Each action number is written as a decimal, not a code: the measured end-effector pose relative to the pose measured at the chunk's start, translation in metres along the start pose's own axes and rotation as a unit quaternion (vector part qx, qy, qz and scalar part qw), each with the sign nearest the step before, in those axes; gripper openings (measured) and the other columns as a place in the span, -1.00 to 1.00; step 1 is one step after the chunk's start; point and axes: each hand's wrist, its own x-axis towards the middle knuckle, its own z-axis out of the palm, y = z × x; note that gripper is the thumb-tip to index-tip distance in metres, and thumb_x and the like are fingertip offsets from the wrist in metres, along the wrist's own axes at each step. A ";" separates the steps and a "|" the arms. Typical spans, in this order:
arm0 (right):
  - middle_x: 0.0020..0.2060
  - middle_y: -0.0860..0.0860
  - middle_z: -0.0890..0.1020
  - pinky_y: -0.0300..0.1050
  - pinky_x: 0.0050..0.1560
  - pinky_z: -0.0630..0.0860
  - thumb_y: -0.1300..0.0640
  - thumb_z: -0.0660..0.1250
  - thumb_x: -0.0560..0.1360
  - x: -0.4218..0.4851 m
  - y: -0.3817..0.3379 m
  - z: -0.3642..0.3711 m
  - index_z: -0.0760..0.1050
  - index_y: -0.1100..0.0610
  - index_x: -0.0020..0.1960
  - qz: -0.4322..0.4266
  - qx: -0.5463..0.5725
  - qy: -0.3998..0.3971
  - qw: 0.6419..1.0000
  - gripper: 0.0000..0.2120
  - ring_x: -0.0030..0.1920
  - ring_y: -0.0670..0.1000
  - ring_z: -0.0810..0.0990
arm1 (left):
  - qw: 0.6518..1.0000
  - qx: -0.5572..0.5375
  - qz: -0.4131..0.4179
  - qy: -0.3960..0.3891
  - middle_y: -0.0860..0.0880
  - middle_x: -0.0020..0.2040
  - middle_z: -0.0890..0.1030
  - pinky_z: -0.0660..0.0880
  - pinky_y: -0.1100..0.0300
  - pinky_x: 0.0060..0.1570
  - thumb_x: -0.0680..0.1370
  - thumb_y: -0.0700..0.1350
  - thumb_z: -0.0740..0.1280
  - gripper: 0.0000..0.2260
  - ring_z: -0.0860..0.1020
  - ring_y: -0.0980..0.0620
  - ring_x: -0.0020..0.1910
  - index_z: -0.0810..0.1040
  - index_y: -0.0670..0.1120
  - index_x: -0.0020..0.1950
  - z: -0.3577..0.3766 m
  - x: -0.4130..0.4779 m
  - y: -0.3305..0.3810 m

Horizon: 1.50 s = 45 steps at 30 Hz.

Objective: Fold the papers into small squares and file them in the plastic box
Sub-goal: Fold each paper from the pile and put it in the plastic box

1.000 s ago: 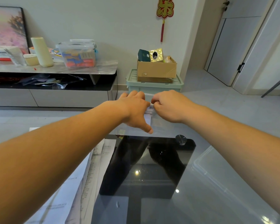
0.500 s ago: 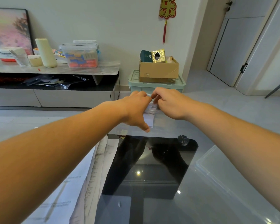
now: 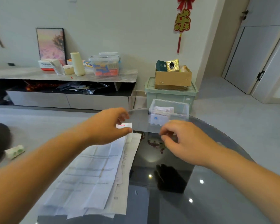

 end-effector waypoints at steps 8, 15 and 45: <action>0.43 -0.30 0.35 -0.33 0.38 0.20 -0.20 0.29 0.57 -0.049 -0.094 0.053 0.41 -0.14 0.41 -0.042 0.096 -0.124 0.987 -0.56 0.40 -0.28 0.23 | 0.978 0.057 -0.119 -0.160 0.15 0.56 0.26 0.32 0.04 0.44 0.43 0.33 0.43 -0.24 0.33 0.05 0.47 0.21 0.17 0.55 0.002 -0.113 -0.031; 0.55 -0.17 0.20 -0.37 0.39 0.00 -0.23 0.45 0.44 -0.066 -0.118 0.077 0.39 -0.09 0.45 -0.090 0.058 -0.146 0.983 -0.36 0.53 -0.18 0.00 | 0.973 0.017 -0.092 -0.211 0.19 0.55 0.23 0.26 0.06 0.48 0.32 0.29 0.56 -0.05 0.26 0.08 0.50 0.12 0.19 0.58 0.012 -0.154 -0.027; 0.06 -0.39 0.61 -0.36 -0.01 0.50 -0.03 0.42 0.50 -0.232 -0.028 0.003 0.44 -0.17 0.06 0.179 0.249 0.014 0.952 -0.79 0.19 -0.27 0.53 | 0.971 -0.034 0.078 -0.223 0.27 0.38 0.43 0.39 0.30 0.28 0.54 0.27 0.34 -0.58 0.43 0.20 0.32 0.45 0.23 0.37 0.057 -0.166 0.084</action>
